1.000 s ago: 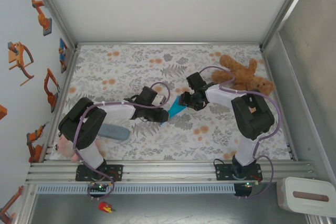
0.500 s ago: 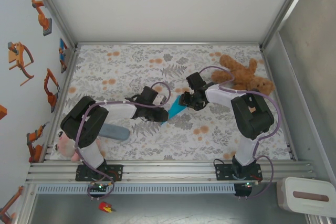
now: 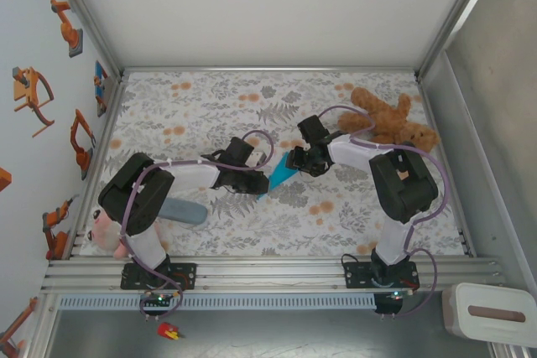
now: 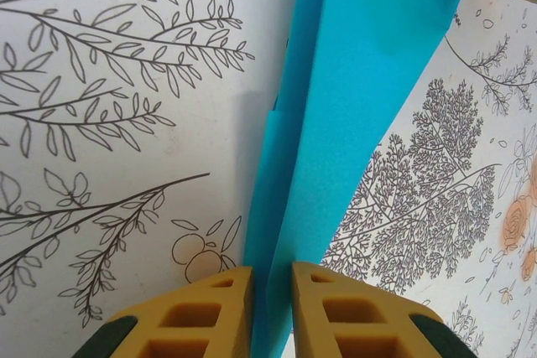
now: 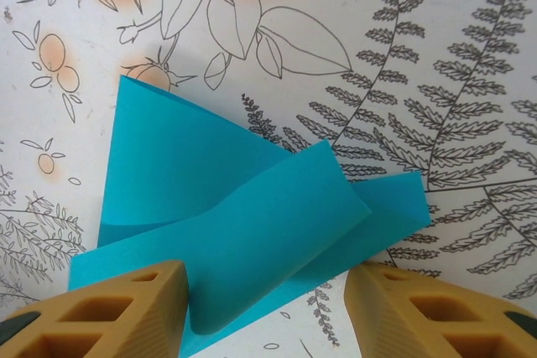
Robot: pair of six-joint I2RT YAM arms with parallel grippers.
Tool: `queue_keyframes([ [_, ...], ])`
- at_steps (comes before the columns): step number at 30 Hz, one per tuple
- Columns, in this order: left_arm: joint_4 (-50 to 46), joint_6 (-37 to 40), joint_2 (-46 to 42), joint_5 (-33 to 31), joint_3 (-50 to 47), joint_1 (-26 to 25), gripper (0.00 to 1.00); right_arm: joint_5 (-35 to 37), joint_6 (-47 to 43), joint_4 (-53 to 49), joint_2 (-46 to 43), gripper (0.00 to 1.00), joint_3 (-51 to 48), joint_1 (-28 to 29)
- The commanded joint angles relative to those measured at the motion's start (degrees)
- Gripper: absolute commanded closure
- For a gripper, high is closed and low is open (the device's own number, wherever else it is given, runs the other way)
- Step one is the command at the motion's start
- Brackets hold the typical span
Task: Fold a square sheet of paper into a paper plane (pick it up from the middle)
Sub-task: Fold the wing for the fifth time at the center of the table.
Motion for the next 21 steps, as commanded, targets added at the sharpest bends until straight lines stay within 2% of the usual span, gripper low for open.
queue_keyframes([
  [1,-3.49,-0.22,1.97,-2.15,0.56,-0.04,0.82,3.71,0.32,-1.26,2.13,0.46,-2.16,-0.46],
  [8,-3.44,0.02,2.58,-1.01,0.65,-0.03,0.82,2.54,-0.67,-0.97,-9.83,0.42,-4.32,-0.86],
  [12,-3.5,0.03,2.69,-0.73,0.73,-0.03,0.82,-1.62,-0.9,2.26,-14.04,0.42,-7.26,-0.76],
  [18,-3.54,-0.07,3.0,-0.65,0.67,-0.08,0.82,-5.34,-0.26,7.41,-17.21,0.47,-9.85,1.66],
  [21,-3.52,-0.22,3.03,-0.65,0.78,0.0,0.82,-5.49,-0.4,9.38,-16.9,0.53,-9.19,4.3],
])
